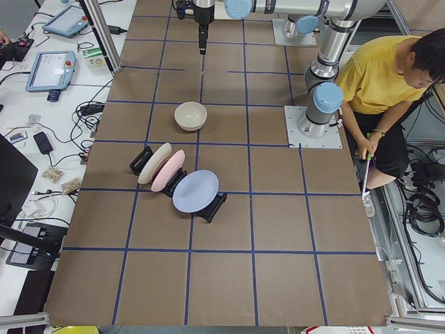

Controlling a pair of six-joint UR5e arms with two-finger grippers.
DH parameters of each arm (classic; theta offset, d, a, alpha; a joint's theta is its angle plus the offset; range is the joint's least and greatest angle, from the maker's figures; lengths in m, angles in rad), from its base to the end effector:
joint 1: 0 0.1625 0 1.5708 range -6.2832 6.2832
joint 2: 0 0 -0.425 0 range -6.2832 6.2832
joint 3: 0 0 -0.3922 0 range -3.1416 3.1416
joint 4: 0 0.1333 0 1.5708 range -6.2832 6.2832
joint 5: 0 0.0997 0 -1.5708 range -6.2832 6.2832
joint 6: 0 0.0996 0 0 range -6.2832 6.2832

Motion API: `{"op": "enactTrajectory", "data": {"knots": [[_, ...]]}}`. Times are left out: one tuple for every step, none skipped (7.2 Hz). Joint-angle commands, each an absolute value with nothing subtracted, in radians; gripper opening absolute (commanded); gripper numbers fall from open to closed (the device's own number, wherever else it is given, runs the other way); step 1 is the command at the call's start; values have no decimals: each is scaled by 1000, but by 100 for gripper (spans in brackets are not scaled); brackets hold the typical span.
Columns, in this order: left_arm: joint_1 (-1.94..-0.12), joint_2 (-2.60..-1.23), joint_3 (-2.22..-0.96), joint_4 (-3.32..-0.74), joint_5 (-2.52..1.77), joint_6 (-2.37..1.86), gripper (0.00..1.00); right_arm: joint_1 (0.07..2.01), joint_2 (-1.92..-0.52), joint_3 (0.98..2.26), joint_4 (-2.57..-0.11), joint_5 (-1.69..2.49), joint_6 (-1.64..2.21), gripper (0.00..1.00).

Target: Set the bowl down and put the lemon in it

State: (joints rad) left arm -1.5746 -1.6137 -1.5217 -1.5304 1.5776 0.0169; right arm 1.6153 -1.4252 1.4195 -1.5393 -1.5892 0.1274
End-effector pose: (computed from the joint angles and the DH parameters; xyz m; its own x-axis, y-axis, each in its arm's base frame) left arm -0.1346 -0.5141 0.4947 -0.9998 0.0204 -0.0076 0.0207 0.9987 -0.0464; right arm 0.1558 -0.5446 0.4831 -0.9964 0.0823 0.0215 0.0828 0.9963 0.0233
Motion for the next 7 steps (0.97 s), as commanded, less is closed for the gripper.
{"op": "enactTrajectory", "data": {"knots": [[-1577,-1606,-1540,-1525,1577,17,100,1615,-1425,1424,-1539,-1589,129,100],[-1575,-1605,-1540,-1517,1578,18,100,1615,-1425,1425,-1540,-1589,130,100],[-1574,-1603,-1542,-1517,1574,17,100,1615,-1425,1425,-1542,-1591,133,100],[-1551,-1611,-1542,-1517,1581,23,100,1615,-1424,1427,-1540,-1592,135,100],[-1460,-1656,-1548,-1517,1577,110,100,1615,-1424,1425,-1548,-1591,140,100],[-1359,-1724,-1561,-1506,1568,156,100,1615,-1424,1425,-1574,-1591,143,100],[-1330,-1802,-1571,-1382,1578,202,100,1615,-1425,1425,-1589,-1591,143,100]]}}
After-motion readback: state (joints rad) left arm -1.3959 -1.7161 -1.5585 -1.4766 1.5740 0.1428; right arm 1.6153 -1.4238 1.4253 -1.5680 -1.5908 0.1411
